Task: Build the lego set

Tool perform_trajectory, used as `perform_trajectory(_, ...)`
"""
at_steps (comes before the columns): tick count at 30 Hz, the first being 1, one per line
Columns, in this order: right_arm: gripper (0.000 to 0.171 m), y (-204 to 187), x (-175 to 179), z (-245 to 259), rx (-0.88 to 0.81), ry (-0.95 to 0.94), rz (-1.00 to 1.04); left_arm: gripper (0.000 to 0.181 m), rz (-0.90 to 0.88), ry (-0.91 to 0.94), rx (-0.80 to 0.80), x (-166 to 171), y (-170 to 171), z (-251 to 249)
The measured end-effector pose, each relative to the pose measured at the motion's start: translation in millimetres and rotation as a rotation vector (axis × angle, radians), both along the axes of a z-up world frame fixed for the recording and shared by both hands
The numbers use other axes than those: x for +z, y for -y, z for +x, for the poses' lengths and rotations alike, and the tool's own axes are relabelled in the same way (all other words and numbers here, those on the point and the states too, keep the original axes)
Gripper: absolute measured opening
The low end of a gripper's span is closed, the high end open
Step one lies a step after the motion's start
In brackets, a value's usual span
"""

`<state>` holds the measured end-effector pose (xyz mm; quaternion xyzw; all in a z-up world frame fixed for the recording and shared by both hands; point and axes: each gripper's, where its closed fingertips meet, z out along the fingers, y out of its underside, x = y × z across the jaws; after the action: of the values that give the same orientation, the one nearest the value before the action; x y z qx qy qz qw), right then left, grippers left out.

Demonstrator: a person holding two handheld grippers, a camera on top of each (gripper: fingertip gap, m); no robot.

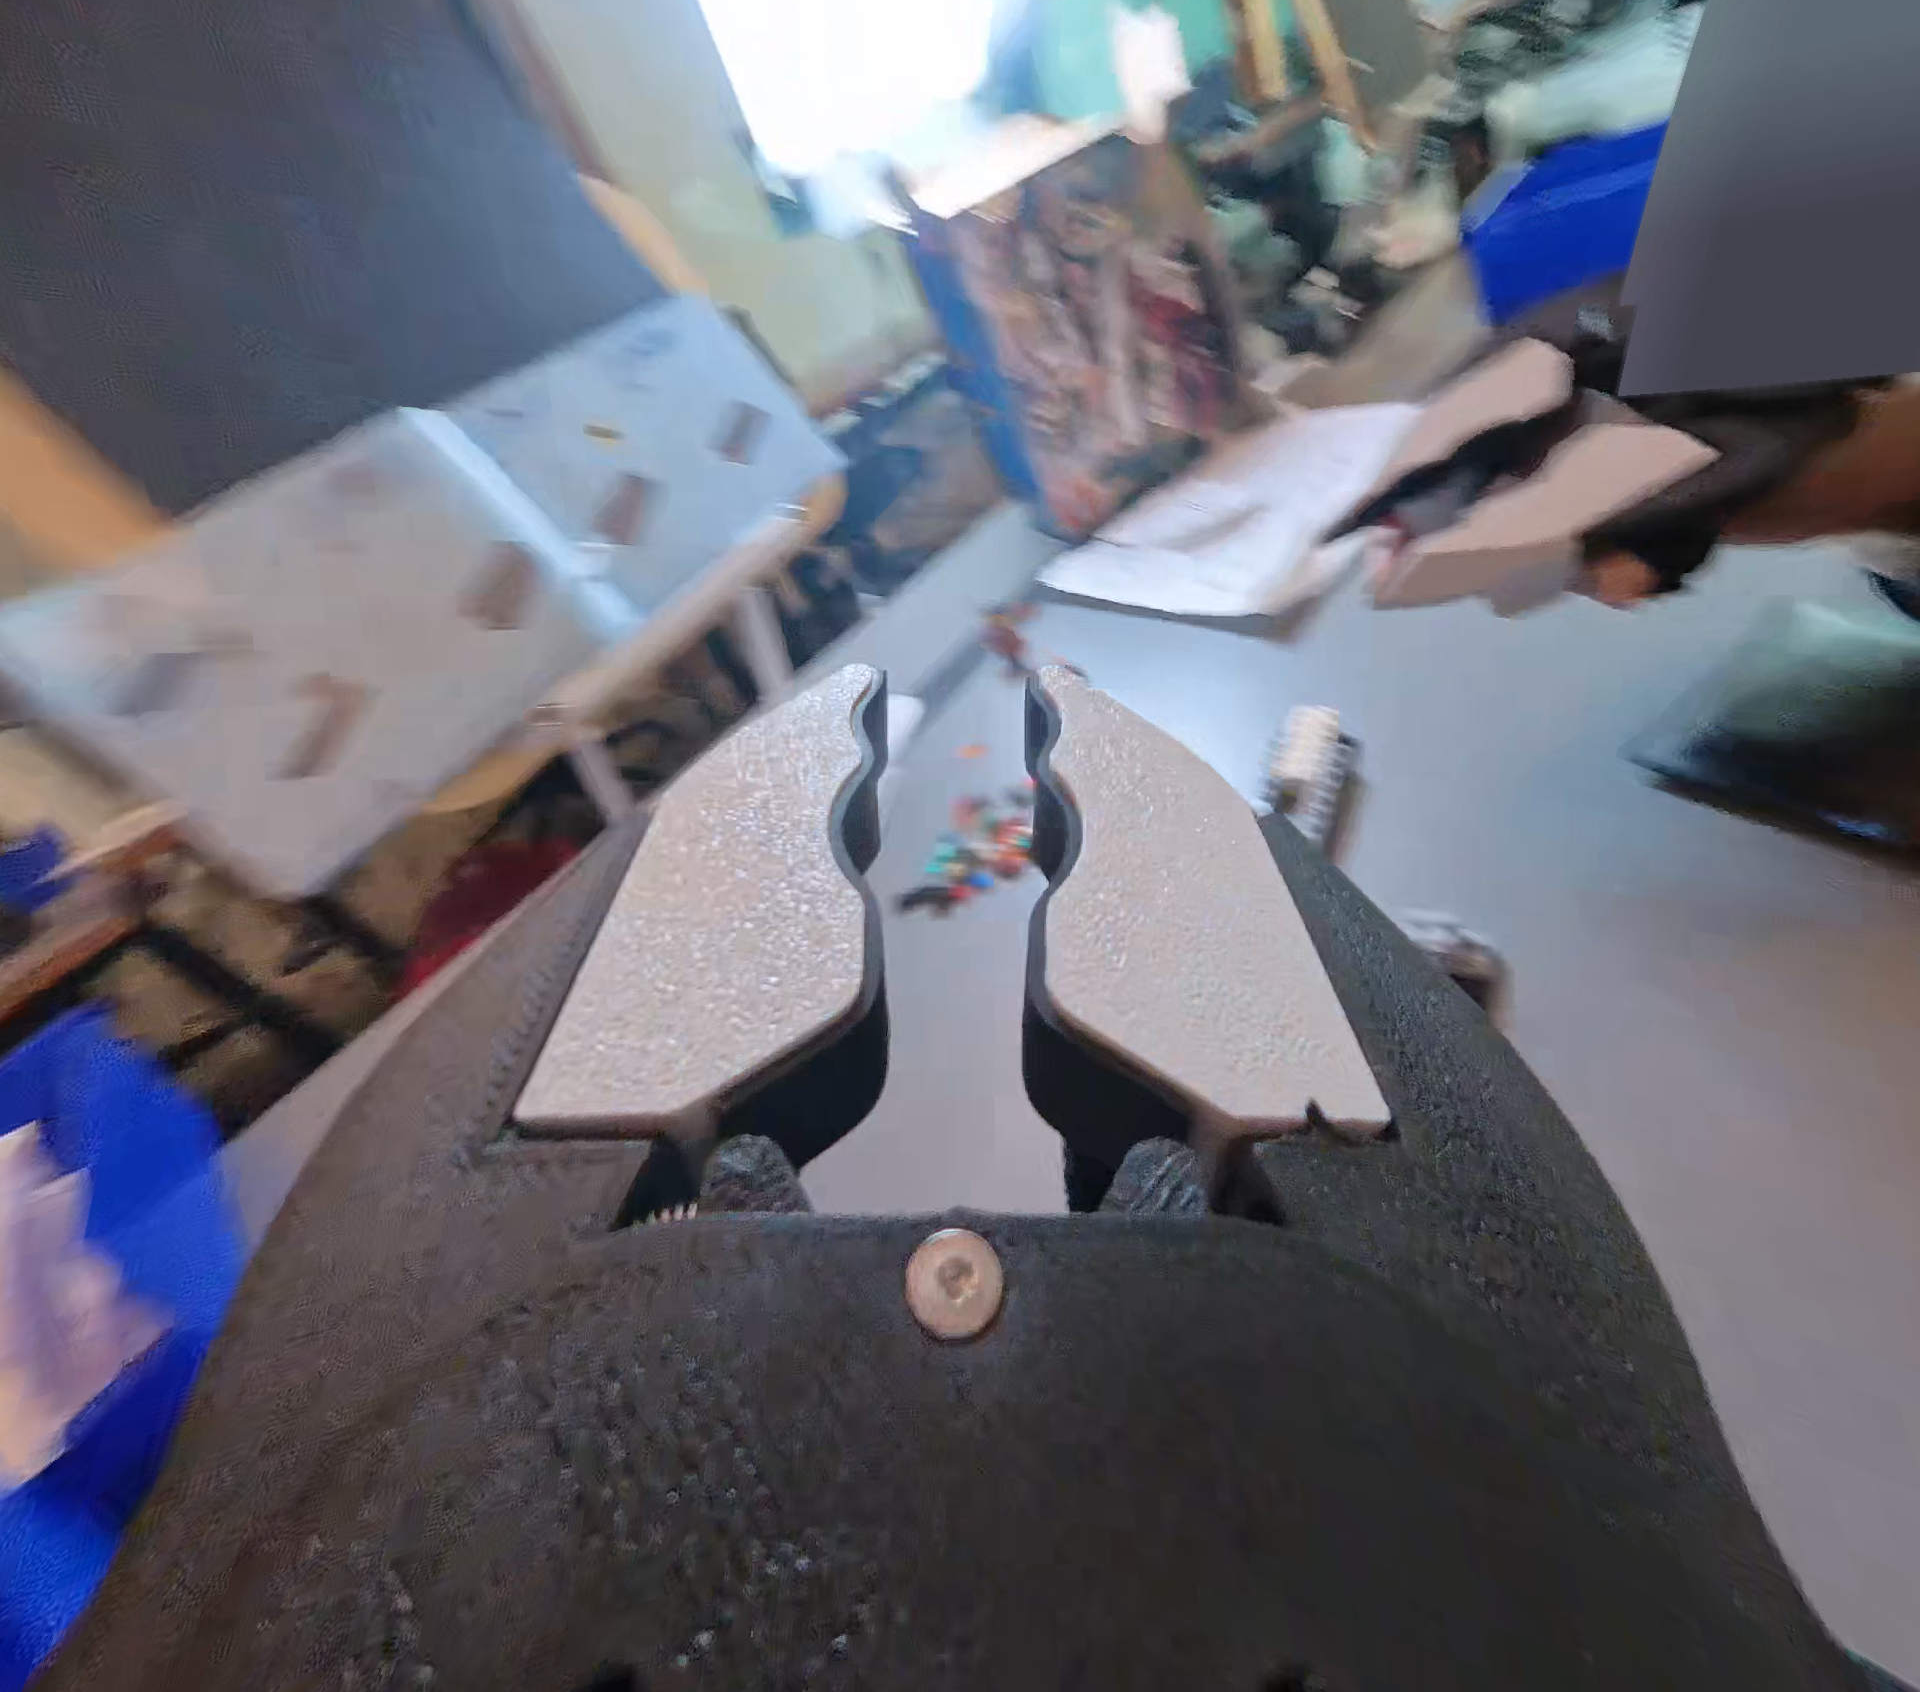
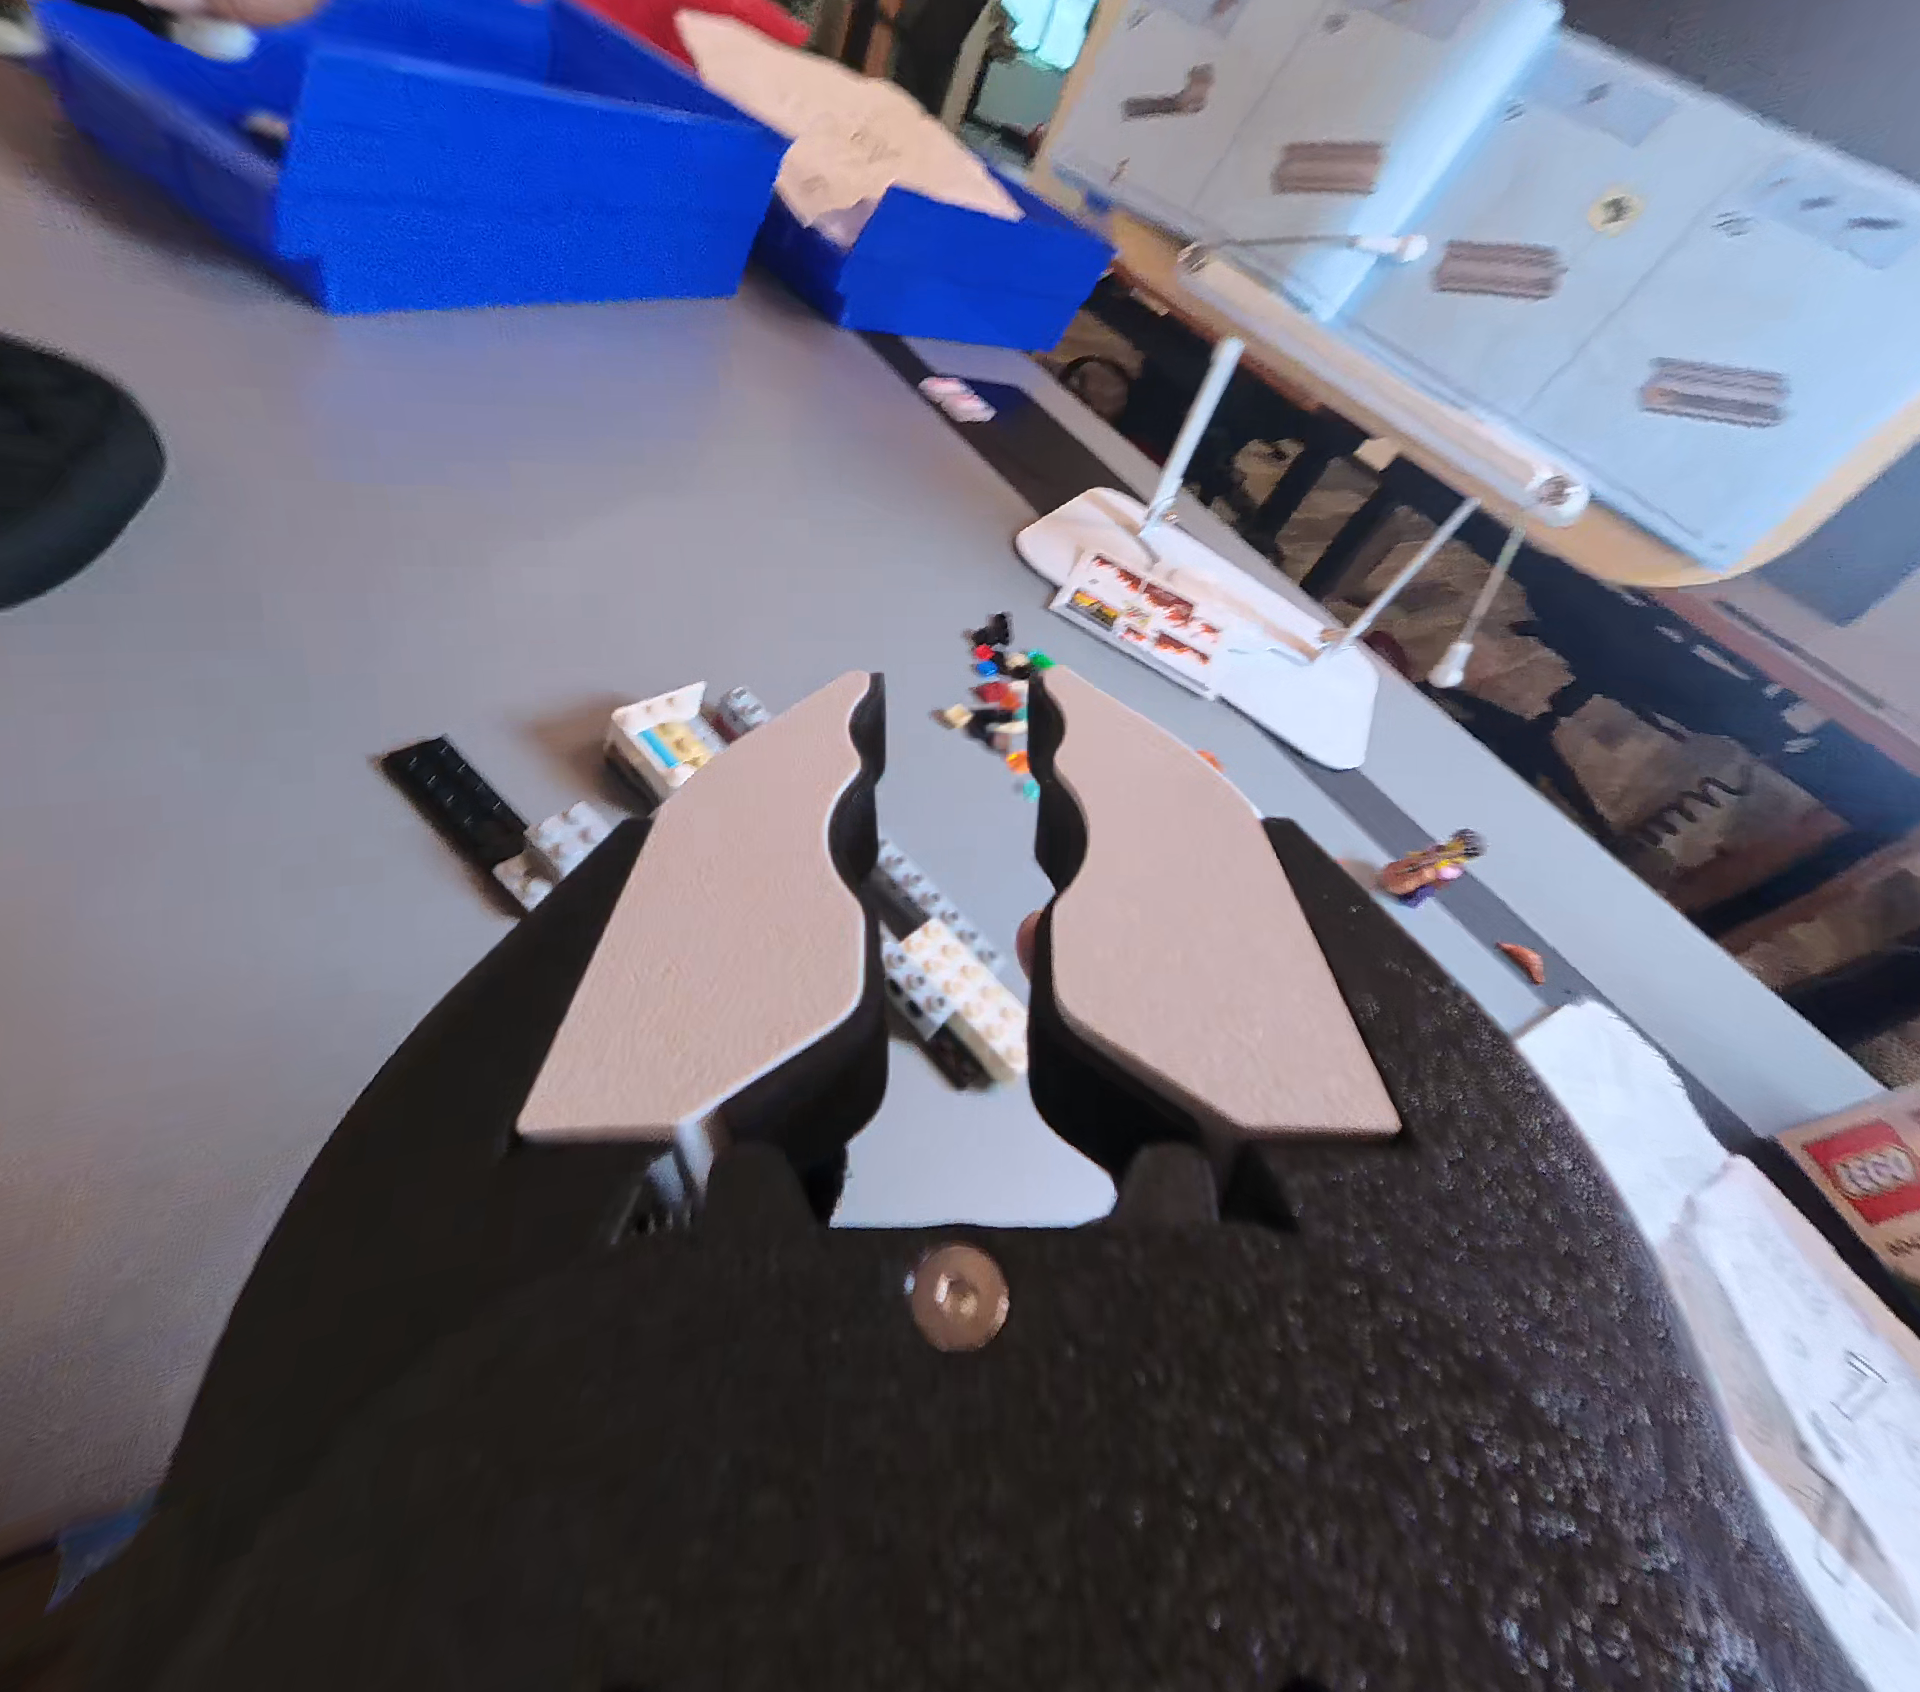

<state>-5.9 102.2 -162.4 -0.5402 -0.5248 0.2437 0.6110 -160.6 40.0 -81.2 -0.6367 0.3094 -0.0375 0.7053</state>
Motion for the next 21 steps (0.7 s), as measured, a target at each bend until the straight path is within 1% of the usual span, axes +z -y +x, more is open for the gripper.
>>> perform_trajectory(2,0.026,-7,17,9,-0.038,-0.077,-0.002,0.024,0.048,0.088,0.149,35,11,-59)
perform_trajectory(3,0.026,-10,24,13,-0.053,-0.114,-0.01,0.024,0.039,0.119,0.238,43,16,-92)
perform_trajectory(5,0.026,-14,33,19,-0.072,-0.171,-0.024,0.024,-0.001,0.155,0.417,48,26,-157)
perform_trajectory(7,0.026,-16,37,21,-0.085,-0.196,-0.022,0.022,-0.067,0.179,0.55,40,36,-212)
perform_trajectory(10,0.026,-14,35,18,-0.08,-0.183,-0.013,0.023,-0.238,0.175,0.669,5,42,-273)
perform_trajectory(13,0.026,-10,29,12,-0.067,-0.159,-0.009,0.028,-0.487,0.129,0.737,-52,39,-314)
perform_trajectory(15,0.025,-7,27,9,-0.058,-0.145,0.003,0.029,-0.643,0.102,0.747,-89,38,-330)
perform_trajectory(17,0.024,-4,27,8,-0.053,-0.135,0.028,0.027,-0.761,0.06,0.736,-118,39,-338)
perform_trajectory(19,0.024,-3,28,8,-0.055,-0.129,0.052,0.028,-0.875,-0.003,0.716,-137,44,-338)
perform_trajectory(21,0.024,-4,27,8,-0.059,-0.128,0.056,0.028,-0.963,-0.055,0.676,-148,50,-331)
